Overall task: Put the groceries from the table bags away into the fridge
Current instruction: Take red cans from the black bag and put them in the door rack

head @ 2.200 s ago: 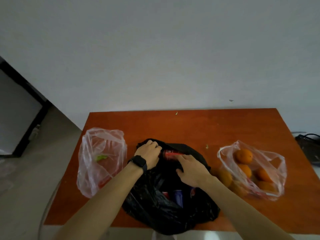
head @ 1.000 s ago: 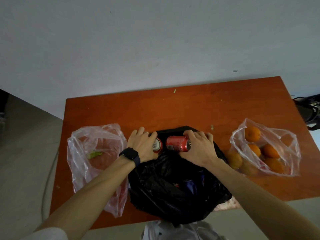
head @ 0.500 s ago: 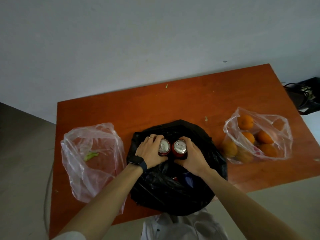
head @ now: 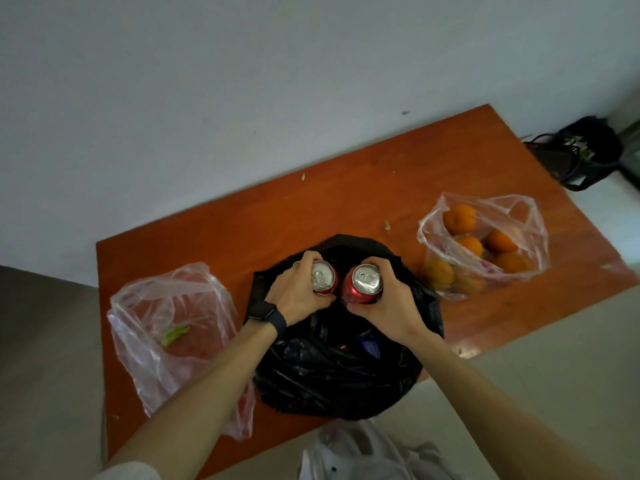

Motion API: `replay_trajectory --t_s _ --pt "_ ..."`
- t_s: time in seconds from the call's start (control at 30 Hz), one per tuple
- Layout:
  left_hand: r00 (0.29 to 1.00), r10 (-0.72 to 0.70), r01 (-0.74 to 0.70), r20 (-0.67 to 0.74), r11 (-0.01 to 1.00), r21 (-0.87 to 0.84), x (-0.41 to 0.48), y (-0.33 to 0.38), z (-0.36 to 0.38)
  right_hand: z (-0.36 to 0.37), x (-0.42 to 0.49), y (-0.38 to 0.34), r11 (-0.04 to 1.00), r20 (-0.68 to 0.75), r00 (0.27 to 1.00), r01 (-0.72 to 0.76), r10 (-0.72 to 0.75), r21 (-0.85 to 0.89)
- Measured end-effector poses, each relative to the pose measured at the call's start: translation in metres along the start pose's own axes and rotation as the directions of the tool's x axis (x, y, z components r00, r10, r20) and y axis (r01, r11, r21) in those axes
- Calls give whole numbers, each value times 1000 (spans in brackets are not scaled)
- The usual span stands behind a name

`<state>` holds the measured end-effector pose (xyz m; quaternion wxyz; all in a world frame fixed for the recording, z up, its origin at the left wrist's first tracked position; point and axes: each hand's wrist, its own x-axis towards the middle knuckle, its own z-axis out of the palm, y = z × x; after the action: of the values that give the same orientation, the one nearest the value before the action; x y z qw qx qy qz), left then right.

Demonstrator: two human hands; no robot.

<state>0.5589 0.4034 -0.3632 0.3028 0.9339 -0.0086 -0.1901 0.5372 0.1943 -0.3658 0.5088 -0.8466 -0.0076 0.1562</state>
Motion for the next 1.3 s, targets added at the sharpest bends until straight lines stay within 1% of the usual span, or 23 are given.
replay_trajectory --t_s 0.1,0.2,0.3,0.37,0.43,0.53,0.67,0.73,0.83,0.93,1.07,1.17,1.3 --pt "993 86 -93 -83 993 -79 -5 44 -20 -42 -28 -21 993 -123 992 55 -41 108" --pt "963 192 -225 -191 960 -168 -16 105 -25 -92 -65 -34 979 -268 962 111 -62 172" --pt "912 314 -379 -262 890 -254 -31 174 -15 -147 -113 -35 966 -402 912 172 -81 196" --pt "881 386 -461 -276 830 -313 -43 224 0 -187 -152 -28 964 -483 872 190 -79 186" --pt "849 454 -526 -269 770 -362 -56 275 19 -226 -196 -18 966 -570 818 199 -71 165" --pt "790 573 -604 -217 671 -429 -79 354 57 -280 -268 2 972 -691 721 194 -48 135" --pt "668 730 -698 -144 548 -460 -116 456 115 -343 -359 27 972 -821 571 205 -27 111" --pt "603 790 -729 -109 490 -478 -136 505 145 -370 -402 41 976 -877 480 196 -10 97" --pt "517 853 -752 -74 412 -514 -169 572 185 -405 -463 61 977 -933 360 191 22 97" --pt "414 908 -789 -67 321 -524 -199 637 223 -438 -519 78 980 -970 241 183 26 71" --pt "286 957 -826 -44 222 -519 -231 712 268 -479 -581 96 985 -994 107 172 14 32" --pt "220 975 -829 -30 171 -532 -243 763 302 -514 -617 117 987 -999 38 156 17 22" --pt "151 988 -828 -24 114 -548 -251 827 345 -570 -652 144 993 -1000 -3 115 4 3"
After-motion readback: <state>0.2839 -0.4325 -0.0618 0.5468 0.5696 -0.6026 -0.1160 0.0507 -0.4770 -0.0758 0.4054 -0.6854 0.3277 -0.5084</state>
